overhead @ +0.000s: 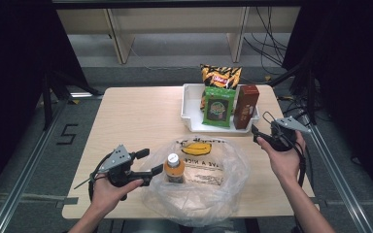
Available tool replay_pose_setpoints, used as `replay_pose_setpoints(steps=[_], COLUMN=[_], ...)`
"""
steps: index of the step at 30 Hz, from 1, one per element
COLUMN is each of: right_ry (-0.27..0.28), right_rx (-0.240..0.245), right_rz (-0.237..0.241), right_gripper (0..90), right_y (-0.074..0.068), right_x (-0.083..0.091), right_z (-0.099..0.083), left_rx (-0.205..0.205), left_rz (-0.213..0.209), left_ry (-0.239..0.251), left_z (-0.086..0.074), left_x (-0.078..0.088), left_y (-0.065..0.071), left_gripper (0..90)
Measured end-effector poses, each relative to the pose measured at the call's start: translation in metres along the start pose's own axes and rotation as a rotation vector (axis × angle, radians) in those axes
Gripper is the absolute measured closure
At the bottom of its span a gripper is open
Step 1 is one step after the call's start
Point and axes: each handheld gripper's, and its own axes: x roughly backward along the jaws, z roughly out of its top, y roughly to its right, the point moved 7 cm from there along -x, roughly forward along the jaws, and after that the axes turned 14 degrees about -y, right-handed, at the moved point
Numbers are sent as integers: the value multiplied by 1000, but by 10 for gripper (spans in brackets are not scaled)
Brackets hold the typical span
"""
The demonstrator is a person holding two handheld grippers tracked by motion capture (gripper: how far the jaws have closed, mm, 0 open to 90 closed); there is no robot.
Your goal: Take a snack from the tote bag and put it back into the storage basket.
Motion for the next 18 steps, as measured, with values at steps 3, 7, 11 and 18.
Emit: replay_pose_setpoints(steps=[3,7,11,18], right_ry=[4,-3,-6,-14], right_rx=[-2,-16,-26,-6], right_rz=[-3,0,2,-10], right_gripper=[265,265,266,266], right_y=[1,0,0,1], right_x=[-1,0,0,2], right_z=[-1,-2,-3,-4], left_rx=[-12,-28,-20,-31], left_rz=[-21,-31,-54,-47], left_ry=[8,1,-19,-52], left_z=[2,2,0,-4], left_x=[-1,-5,-15,-32], left_y=[5,9,16,21], left_gripper=[200,197,193,197])
